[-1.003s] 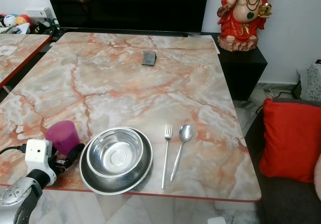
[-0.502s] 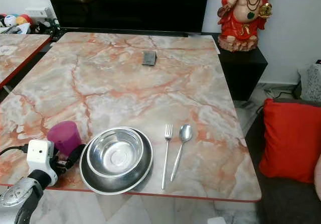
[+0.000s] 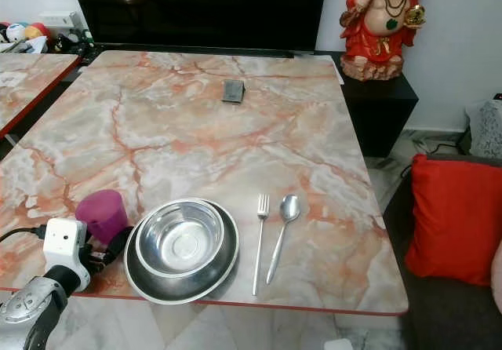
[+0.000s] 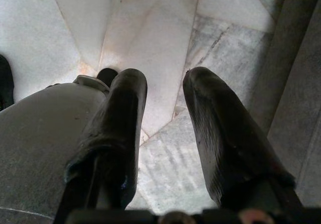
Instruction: Setting the table
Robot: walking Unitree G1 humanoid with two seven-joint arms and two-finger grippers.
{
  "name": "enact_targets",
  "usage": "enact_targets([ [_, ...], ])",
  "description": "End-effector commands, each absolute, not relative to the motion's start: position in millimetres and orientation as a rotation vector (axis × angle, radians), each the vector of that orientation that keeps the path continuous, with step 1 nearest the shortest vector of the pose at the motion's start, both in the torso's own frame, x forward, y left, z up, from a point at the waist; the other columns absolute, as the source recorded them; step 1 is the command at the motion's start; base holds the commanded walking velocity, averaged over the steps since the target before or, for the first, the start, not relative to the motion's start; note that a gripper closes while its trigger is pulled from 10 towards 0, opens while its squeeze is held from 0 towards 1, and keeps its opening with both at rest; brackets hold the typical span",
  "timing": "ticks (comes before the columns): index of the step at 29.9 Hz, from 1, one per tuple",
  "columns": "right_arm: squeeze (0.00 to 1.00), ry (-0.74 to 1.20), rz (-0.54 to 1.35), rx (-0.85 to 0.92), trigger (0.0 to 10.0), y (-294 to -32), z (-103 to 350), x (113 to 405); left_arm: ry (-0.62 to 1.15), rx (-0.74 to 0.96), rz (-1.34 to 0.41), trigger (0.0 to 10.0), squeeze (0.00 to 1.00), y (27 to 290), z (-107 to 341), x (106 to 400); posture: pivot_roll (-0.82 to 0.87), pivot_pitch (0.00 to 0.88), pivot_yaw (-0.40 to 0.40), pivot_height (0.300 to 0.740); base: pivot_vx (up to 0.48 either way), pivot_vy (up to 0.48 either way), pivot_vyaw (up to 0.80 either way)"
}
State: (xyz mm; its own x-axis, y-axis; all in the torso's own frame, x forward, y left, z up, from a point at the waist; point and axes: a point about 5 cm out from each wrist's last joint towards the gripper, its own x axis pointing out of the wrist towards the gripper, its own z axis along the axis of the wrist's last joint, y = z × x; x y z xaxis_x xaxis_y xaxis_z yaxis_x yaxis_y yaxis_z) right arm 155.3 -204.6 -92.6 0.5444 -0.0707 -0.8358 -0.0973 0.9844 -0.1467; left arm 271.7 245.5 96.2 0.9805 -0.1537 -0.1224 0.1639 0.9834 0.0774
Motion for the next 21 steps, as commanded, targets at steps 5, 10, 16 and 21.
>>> enact_targets([
  [5, 0.00, 1.016, 0.015, -0.193, 10.0, -207.1, -94.1, 151.1, 0.169, 0.102, -0.156, 10.0, 0.77, 247.9, 87.5, 266.8, 0.02, 0.107, -0.016, 0.740, 0.000, 0.000, 0.00],
  [10, 0.00, 1.016, 0.015, -0.193, 10.0, -207.0, -94.1, 151.1, 0.171, 0.105, -0.150, 10.0, 0.77, 248.3, 87.2, 266.7, 0.02, 0.108, -0.016, 0.740, 0.000, 0.000, 0.00],
  [16, 0.00, 1.016, 0.016, -0.193, 10.0, -207.0, -94.1, 151.2, 0.172, 0.107, -0.143, 10.0, 0.76, 249.0, 86.7, 266.6, 0.02, 0.107, -0.016, 0.740, 0.000, 0.000, 0.00],
  [21, 0.00, 1.016, 0.016, -0.194, 10.0, -207.0, -94.0, 151.2, 0.172, 0.105, -0.140, 10.0, 0.75, 249.0, 86.6, 266.6, 0.02, 0.107, -0.016, 0.740, 0.000, 0.000, 0.00],
])
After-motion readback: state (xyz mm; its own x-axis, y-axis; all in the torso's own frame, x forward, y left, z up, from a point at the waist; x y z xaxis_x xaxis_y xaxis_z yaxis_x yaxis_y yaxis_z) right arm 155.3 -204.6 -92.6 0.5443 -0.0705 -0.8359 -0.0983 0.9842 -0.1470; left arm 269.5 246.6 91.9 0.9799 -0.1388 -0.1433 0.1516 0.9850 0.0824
